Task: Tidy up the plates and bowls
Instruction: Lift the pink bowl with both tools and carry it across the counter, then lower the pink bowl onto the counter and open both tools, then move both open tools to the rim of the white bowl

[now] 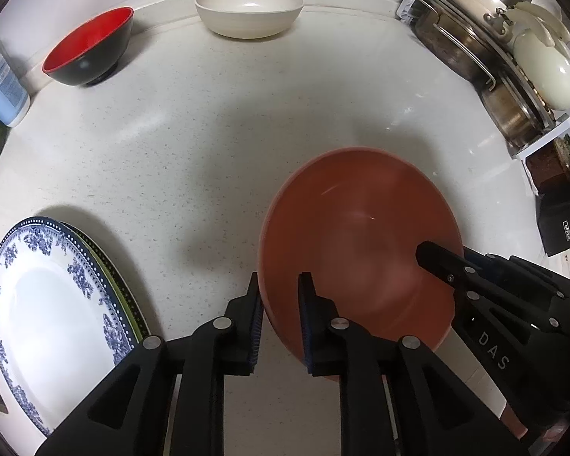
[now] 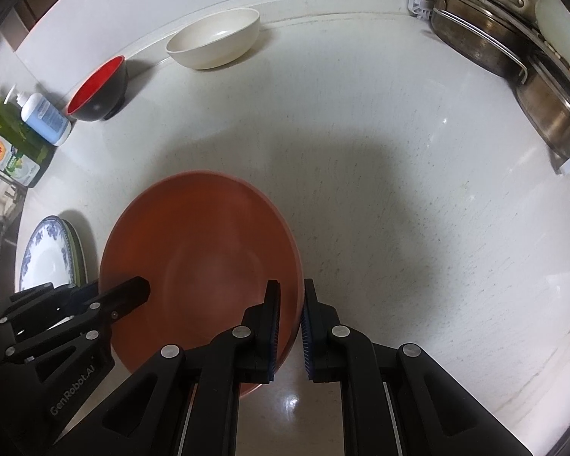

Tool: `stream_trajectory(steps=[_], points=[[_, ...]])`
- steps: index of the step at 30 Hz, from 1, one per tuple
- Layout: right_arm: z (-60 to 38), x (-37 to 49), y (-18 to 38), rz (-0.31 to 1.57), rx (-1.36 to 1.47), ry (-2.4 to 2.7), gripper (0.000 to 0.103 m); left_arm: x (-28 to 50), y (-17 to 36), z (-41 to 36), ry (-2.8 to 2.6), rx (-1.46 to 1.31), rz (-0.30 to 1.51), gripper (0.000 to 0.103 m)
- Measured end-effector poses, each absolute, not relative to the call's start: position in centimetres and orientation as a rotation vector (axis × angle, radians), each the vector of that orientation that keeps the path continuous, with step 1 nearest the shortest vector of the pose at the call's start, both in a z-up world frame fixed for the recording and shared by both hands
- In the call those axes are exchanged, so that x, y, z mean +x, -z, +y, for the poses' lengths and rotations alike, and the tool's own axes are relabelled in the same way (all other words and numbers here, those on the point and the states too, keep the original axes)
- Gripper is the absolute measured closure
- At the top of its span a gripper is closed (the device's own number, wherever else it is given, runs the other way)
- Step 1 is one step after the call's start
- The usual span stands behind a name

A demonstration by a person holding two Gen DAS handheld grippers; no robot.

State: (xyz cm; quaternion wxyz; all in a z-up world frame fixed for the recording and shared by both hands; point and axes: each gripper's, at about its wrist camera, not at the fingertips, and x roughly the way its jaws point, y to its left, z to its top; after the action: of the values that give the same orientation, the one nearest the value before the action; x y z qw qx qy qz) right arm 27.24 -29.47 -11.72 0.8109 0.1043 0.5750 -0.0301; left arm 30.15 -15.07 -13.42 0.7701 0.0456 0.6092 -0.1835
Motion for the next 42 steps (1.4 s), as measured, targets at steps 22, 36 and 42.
stream_trajectory(steps=[22, 36, 42], points=[[-28.4, 27.5, 6.3, 1.076, 0.176, 0.050, 0.065, 32.5, 7.0, -12.5, 0.353, 0.114, 1.084, 0.037], [-27.4, 32.7, 3.1, 0.979, 0.173, 0.023, 0.065, 37.5, 2.8, -11.4, 0.318, 0.152, 0.962, 0.035], [-27.1, 35.2, 2.0, 0.944, 0.161, 0.045, 0.065, 39.9, 2.2, -11.2, 0.311, 0.155, 0.937, 0.035]])
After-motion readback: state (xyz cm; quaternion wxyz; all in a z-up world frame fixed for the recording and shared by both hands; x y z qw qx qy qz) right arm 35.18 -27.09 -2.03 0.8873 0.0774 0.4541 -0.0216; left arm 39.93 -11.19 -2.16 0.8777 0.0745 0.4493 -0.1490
